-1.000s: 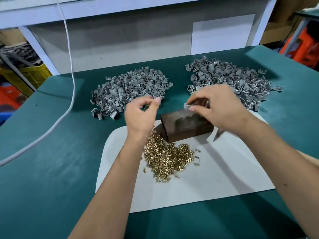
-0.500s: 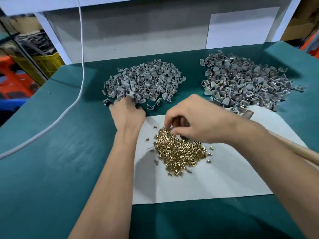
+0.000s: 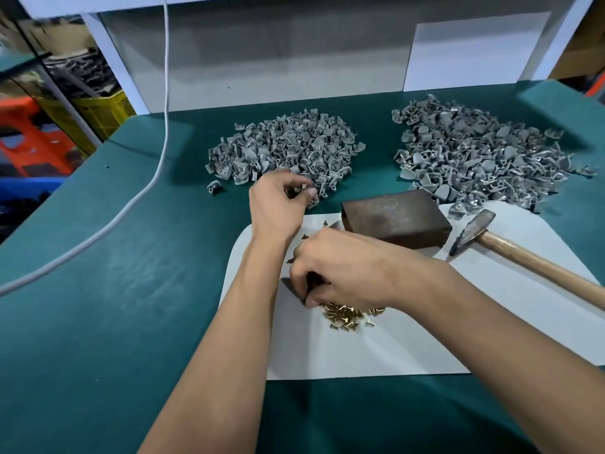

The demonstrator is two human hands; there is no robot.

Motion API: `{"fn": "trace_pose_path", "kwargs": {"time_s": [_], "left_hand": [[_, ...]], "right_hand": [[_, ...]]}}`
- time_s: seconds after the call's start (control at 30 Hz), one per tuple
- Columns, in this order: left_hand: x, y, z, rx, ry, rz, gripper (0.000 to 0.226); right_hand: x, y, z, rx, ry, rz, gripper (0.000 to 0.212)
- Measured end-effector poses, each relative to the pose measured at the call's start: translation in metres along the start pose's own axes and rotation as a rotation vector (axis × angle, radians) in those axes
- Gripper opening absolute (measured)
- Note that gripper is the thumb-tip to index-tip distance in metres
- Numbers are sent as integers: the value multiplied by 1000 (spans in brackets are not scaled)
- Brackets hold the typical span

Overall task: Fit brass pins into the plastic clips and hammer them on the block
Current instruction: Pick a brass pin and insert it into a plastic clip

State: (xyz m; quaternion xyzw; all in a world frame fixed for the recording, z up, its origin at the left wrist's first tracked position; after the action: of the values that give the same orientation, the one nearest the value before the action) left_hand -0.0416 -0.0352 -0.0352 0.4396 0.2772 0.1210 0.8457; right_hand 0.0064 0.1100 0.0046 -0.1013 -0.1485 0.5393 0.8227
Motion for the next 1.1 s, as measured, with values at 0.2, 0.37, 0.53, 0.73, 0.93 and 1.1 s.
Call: {"fn": "trace_pose_path", "kwargs": {"time_s": [0.2, 0.37, 0.53, 0.73, 0.93, 1.1], "left_hand": [[-3, 5, 2, 229, 75, 22, 19], [7, 22, -10, 625, -9, 90, 15], [21, 43, -29, 924, -210, 123, 14], [33, 57, -40, 1006, -360, 170, 17], [37, 60, -39, 1063, -457, 205, 28], [38, 60, -40, 1045, -495, 160, 33]], "right_hand": [[11, 9, 9, -13, 176, 4, 8], [46, 47, 30, -413, 543, -128, 12], [74, 88, 31, -595, 888, -204, 20], [78, 111, 19, -578, 1099, -325, 14], [77, 109, 14, -600, 1170, -311, 16], [73, 102, 12, -691, 1175, -261, 19]]}}
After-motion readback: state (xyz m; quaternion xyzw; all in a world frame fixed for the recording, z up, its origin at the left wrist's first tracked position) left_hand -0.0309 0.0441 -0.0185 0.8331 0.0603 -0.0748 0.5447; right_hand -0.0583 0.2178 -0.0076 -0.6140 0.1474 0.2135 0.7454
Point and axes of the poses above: each hand's wrist, its own x-axis away from the middle knuckle, its own z-axis out of the back of the hand, y = z × x, the point moved 2 cm from there along -x, towards the middle knuckle, and after that the axes turned 3 degrees about x, right-handed, at the moved point
